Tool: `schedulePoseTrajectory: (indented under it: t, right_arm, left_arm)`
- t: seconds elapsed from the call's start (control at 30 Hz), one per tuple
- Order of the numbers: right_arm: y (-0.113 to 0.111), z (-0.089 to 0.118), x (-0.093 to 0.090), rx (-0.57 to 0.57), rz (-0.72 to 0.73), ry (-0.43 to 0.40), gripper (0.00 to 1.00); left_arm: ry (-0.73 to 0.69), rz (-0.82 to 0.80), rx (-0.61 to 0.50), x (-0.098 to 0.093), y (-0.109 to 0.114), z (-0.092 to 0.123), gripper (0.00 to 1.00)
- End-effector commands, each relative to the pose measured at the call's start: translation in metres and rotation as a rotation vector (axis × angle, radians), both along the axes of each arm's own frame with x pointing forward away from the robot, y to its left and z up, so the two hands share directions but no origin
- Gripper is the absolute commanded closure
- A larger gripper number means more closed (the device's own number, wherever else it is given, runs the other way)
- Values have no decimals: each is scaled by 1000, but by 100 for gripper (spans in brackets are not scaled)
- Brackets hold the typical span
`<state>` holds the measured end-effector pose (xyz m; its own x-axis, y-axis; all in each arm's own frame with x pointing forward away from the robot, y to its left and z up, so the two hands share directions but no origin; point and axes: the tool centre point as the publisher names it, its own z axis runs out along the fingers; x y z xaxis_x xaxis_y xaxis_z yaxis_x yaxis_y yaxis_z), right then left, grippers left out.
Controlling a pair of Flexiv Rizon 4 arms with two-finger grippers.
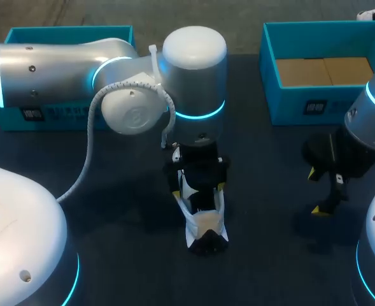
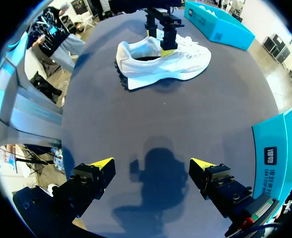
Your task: Take the shoe out of the shoebox, open the shoe tongue, remove and reinsert the insole, then place the shoe into the shoebox
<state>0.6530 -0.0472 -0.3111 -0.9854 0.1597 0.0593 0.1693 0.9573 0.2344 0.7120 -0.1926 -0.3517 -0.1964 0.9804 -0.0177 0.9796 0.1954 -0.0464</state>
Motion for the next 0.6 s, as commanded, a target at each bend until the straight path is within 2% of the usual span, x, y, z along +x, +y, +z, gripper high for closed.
schedulePoseTrajectory:
  t: [0.03, 0.4, 0.6]
  right_arm:
    - [0, 0, -1, 0, 0, -3, 0]
    - [0, 0, -1, 0, 0, -3, 0]
    - [0, 0, -1, 0, 0, -3, 0]
  left_arm:
    - [-7, 11, 2, 4, 3, 4, 0]
    - [-59, 41, -1, 16, 8, 30, 0]
    - [-92, 65, -15, 27, 18, 56, 0]
